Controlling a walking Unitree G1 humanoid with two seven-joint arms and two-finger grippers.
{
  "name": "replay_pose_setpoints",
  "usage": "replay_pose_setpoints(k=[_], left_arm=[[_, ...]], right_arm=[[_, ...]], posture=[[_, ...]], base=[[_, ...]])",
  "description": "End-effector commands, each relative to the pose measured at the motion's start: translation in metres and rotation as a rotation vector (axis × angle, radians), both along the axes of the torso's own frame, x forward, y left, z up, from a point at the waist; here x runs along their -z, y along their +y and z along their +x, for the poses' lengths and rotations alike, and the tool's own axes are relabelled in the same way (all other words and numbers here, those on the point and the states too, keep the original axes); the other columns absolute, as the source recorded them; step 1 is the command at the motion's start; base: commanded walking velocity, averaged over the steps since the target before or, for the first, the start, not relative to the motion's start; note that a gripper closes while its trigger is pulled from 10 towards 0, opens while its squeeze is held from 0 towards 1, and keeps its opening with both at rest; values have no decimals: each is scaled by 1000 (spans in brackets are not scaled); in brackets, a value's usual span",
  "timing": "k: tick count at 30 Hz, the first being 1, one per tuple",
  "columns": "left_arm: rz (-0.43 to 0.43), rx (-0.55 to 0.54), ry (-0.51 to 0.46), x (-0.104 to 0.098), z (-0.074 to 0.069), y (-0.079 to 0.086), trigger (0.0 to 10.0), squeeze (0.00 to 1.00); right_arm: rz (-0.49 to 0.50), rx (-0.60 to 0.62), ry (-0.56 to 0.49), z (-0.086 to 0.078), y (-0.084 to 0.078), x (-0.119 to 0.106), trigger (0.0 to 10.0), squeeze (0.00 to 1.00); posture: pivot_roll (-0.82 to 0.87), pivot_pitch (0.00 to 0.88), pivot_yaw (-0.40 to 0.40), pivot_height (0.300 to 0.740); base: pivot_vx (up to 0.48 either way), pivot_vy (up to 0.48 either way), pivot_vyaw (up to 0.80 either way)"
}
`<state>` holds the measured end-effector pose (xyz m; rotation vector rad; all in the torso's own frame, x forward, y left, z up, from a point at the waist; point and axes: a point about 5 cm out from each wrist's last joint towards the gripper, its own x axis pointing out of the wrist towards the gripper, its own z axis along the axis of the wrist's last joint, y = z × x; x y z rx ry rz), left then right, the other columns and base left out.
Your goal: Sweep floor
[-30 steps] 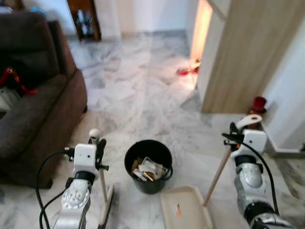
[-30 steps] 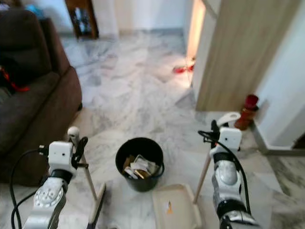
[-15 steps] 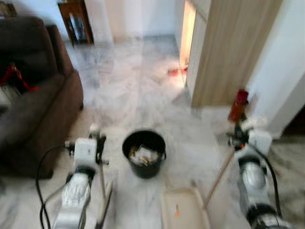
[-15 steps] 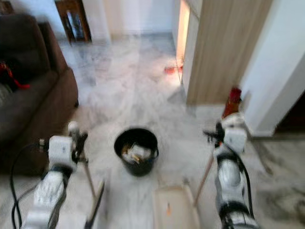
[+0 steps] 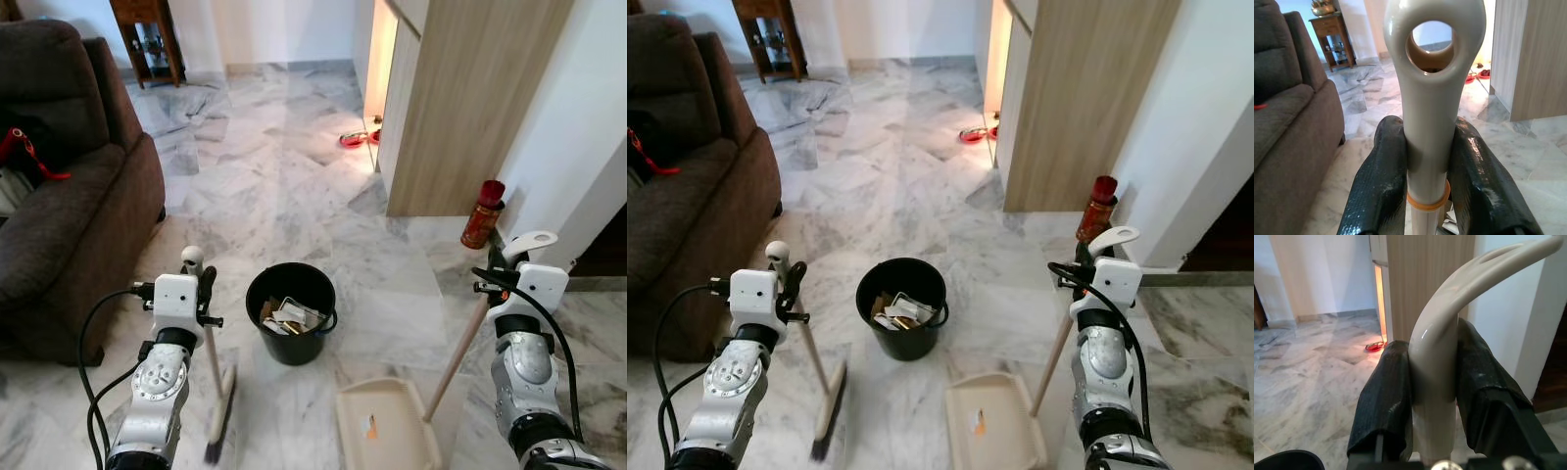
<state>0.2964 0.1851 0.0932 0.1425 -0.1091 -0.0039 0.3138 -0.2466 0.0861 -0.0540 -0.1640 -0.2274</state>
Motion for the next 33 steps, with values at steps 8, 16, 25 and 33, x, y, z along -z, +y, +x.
replay_pose_setpoints(k=[8,16,25,33], left_arm=[[15,-4,-37,-6,3,3,10000,0],[13,0,-38,-4,1,2,10000,0],[9,6,-32,-2,1,2,10000,0],[6,13,-30,-1,1,0,10000,0]], right_arm=[[27,-11,-7,7,5,-5,10000,0],[22,-12,1,7,4,-6,10000,0],[16,-8,18,7,1,-4,10000,0],[10,-2,23,6,0,-3,10000,0]], posture=[[22,0,13,740],[21,0,12,740],[24,0,11,740],[21,0,10,740]], base=[[0,0,-180],[0,0,-768],[0,0,-800],[0,0,-800]])
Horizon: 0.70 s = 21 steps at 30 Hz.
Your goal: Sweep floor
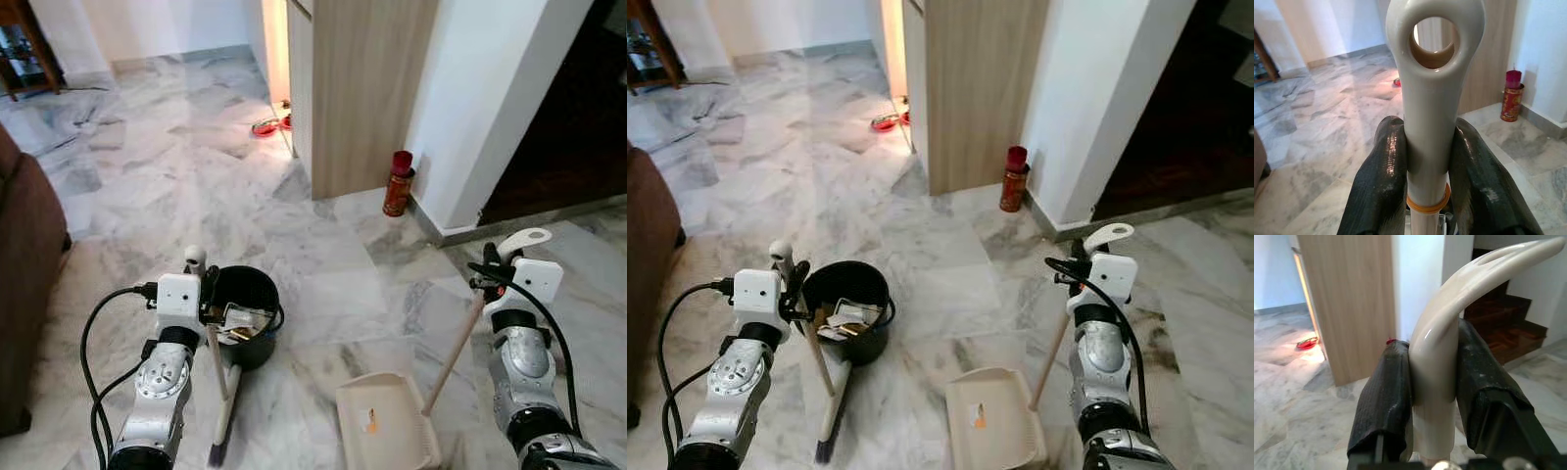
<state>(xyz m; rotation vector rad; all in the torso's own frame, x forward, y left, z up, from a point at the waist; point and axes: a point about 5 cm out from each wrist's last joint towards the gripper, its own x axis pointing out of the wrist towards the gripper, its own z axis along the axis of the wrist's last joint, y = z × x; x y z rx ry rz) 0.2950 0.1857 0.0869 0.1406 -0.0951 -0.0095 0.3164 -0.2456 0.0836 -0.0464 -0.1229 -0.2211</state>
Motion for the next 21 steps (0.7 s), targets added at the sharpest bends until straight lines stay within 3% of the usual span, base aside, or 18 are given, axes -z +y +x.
replay_pose_setpoints(k=[1,11,14,21], left_arm=[[7,9,-45,-7,2,0,10000,0],[3,10,-40,-6,1,-1,10000,0],[51,8,-22,-4,1,-1,10000,0],[43,0,-21,-4,1,0,10000,0]], right_arm=[[-2,5,-17,3,-2,-6,10000,0],[-8,10,-13,4,-3,-6,10000,0],[-8,9,-13,3,-3,-6,10000,0],[-11,8,-11,3,-2,-6,10000,0]], posture=[[21,0,10,740],[21,0,8,740],[20,0,10,740],[22,0,11,740]], base=[[0,0,-800],[0,0,-800],[0,0,-800],[0,-378,-800]])
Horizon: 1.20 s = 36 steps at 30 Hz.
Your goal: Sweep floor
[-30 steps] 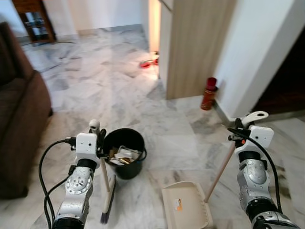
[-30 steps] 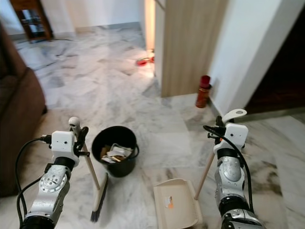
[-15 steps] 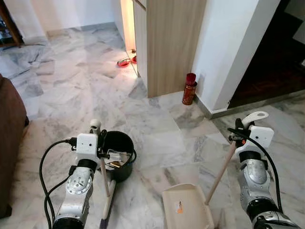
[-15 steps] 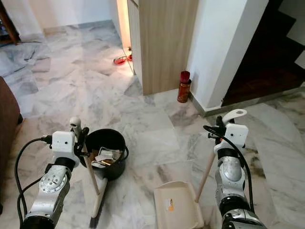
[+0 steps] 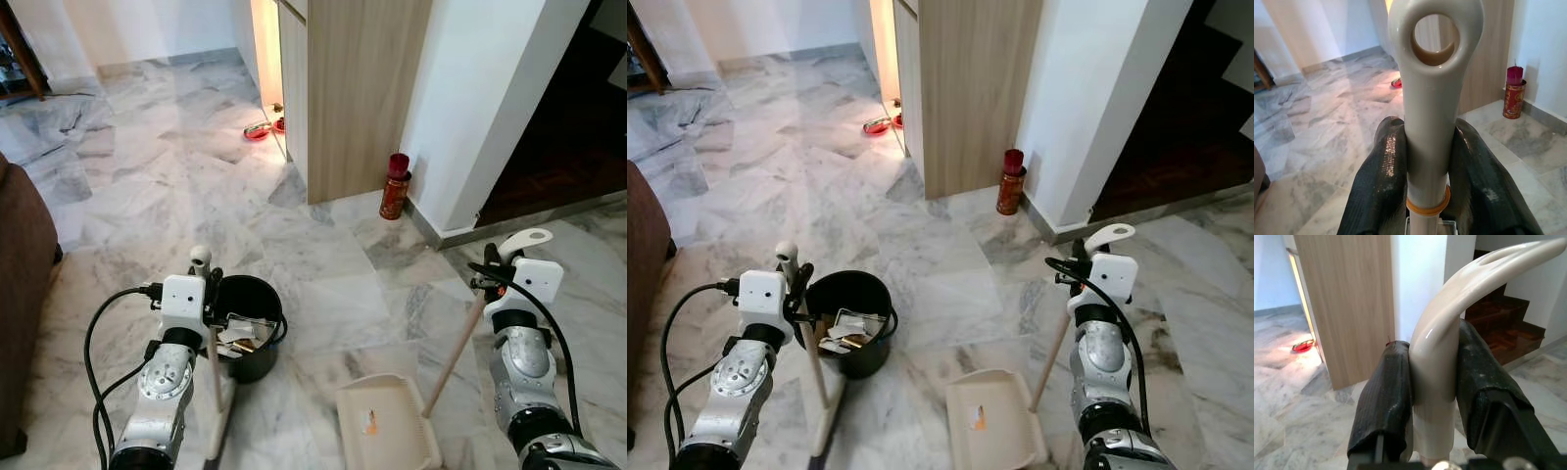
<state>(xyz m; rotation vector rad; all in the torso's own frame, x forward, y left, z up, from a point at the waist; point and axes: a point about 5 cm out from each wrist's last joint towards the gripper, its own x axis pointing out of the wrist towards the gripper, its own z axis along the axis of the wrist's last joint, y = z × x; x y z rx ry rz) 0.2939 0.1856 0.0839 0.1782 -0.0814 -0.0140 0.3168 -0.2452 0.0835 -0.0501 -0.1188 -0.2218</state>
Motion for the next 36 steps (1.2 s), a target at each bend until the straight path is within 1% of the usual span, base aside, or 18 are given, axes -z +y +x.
replay_pose_setpoints(k=[1,20,23,27,29,30,36], left_arm=[[3,-3,-36,-7,3,1,10000,0],[-3,12,-37,-7,3,-1,10000,0],[-5,11,-38,-7,3,0,10000,0],[-15,-4,-39,-7,4,3,10000,0],[-34,-21,-52,-9,6,6,10000,0],[-45,-24,-55,-10,7,6,10000,0],[-58,-32,-55,-11,8,10,10000,0]], right_arm=[[-8,6,-14,3,-2,-6,10000,0],[-11,8,-11,3,-2,-5,10000,0],[-14,23,-12,2,-3,-5,10000,0],[-22,37,-14,0,-3,-4,10000,0],[-27,48,-19,-1,-4,-3,10000,0],[-47,47,-17,-1,-4,-4,10000,0],[-45,64,-24,-1,-5,-5,10000,0]], posture=[[22,0,11,740],[21,0,14,740],[19,0,14,740],[7,0,17,740],[6,0,20,740],[10,0,23,740],[-11,0,37,740]], base=[[0,0,-800],[0,0,-800],[0,0,-800],[0,0,-800],[0,0,-800],[0,0,-800],[0,0,-800]])
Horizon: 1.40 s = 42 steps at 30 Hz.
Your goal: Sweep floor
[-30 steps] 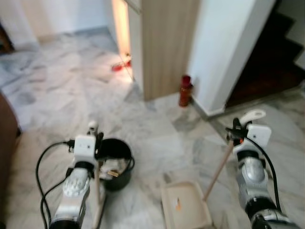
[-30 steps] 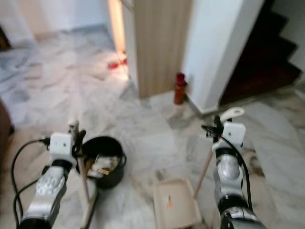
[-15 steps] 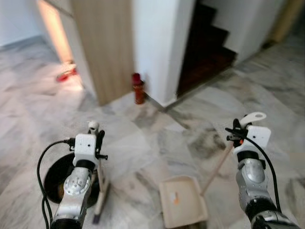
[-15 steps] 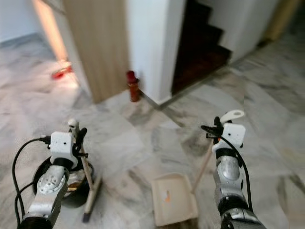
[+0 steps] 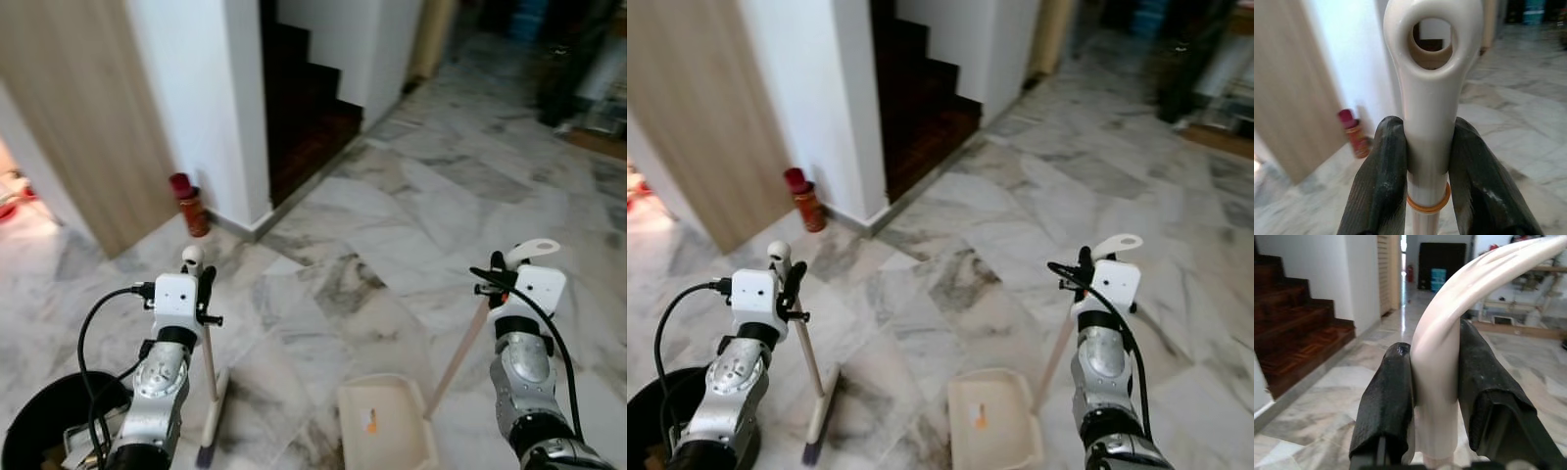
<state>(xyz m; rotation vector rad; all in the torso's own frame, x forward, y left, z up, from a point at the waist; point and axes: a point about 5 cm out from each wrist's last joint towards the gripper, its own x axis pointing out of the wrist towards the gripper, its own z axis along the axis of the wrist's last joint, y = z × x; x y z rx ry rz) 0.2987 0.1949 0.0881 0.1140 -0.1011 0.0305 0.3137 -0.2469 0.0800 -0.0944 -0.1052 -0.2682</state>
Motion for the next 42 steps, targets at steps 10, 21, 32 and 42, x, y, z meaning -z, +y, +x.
replay_pose_setpoints(k=[10,21,32,42], left_arm=[[-1,-7,-36,-5,4,2,10000,0],[-29,-8,-33,-1,0,6,10000,0],[-35,-1,-2,7,-3,3,10000,0],[-39,19,-18,4,-1,-4,10000,0]], right_arm=[[-3,13,-55,-2,-3,-7,10000,0],[13,4,-77,-7,1,-5,10000,0],[27,9,-84,-16,6,2,10000,0],[18,21,-74,-20,2,3,10000,0]], posture=[[-20,0,22,740],[-31,0,18,740],[-39,0,20,740],[-26,0,11,740]], base=[[0,0,-800],[0,0,-655],[0,0,0],[166,0,0]])
